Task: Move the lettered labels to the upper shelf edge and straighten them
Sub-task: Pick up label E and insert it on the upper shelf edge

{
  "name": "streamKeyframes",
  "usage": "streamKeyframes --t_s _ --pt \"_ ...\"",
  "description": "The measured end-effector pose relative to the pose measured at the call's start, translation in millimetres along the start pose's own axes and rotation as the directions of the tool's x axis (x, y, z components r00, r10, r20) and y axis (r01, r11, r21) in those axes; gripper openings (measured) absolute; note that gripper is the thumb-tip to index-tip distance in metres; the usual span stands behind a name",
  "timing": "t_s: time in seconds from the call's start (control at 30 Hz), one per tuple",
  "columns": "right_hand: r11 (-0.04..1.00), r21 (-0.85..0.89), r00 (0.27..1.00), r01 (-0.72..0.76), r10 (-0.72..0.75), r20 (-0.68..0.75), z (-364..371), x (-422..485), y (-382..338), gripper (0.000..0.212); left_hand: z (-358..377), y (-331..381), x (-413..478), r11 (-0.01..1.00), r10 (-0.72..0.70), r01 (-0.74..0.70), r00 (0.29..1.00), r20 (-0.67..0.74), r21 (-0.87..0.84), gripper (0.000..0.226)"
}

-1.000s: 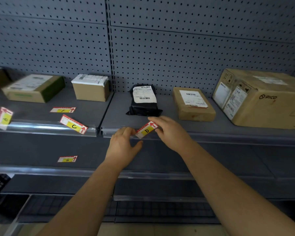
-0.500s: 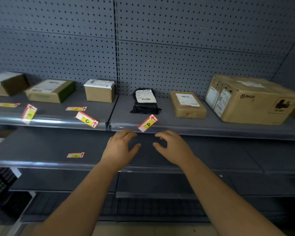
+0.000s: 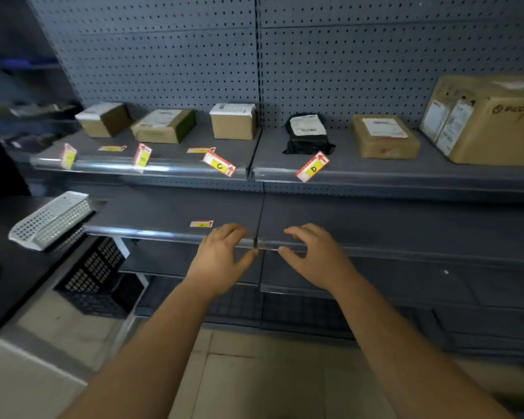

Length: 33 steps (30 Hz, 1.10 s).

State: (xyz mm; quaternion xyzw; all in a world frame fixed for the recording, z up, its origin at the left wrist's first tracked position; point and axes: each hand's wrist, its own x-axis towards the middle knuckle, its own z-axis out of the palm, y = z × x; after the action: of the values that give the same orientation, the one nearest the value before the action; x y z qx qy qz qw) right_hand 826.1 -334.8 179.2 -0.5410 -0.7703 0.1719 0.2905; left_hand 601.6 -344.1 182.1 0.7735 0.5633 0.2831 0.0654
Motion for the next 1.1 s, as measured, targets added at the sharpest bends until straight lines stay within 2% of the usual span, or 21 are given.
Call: streamKeyframes --t_s 0.1,0.23,0.43,0.57,0.67,0.9,1.1 --pt "1.000 -0.007 0.999 0.022 -0.022 0.028 13 4 -28 0.046 -24 -21 -14 0.999 -0.027 0.028 0.999 -0.033 0.034 0.036" --pt "0.999 -0.028 0.998 0.029 -0.028 0.049 30 21 -62 0.047 -48 -57 -21 0.997 -0.066 0.067 0.997 -0.028 0.034 0.040" --pt "0.999 -0.038 0.999 0.020 -0.019 0.049 76 64 -117 0.047 -86 -130 -15 0.999 -0.036 0.037 0.999 -0.028 0.013 0.041" --pt "0.999 -0.039 1.000 -0.007 0.008 0.020 108 97 -160 0.047 -119 -187 2 1.000 -0.025 0.025 0.999 -0.044 -0.006 0.055" --pt "0.998 -0.055 1.000 -0.025 0.024 -0.006 130 120 -189 0.047 -141 -226 10 1.000 -0.021 0.021 0.999 -0.050 0.000 0.057" --pt "0.995 -0.101 1.000 -0.018 0.019 0.001 176 159 -240 0.048 -176 -295 22 1.000 -0.014 0.013 0.998 -0.062 -0.021 0.041" --pt "0.996 -0.090 1.000 0.028 -0.028 0.005 196 203 -265 0.047 -191 -337 37 0.999 -0.048 0.045 0.995 -0.090 -0.030 0.042"
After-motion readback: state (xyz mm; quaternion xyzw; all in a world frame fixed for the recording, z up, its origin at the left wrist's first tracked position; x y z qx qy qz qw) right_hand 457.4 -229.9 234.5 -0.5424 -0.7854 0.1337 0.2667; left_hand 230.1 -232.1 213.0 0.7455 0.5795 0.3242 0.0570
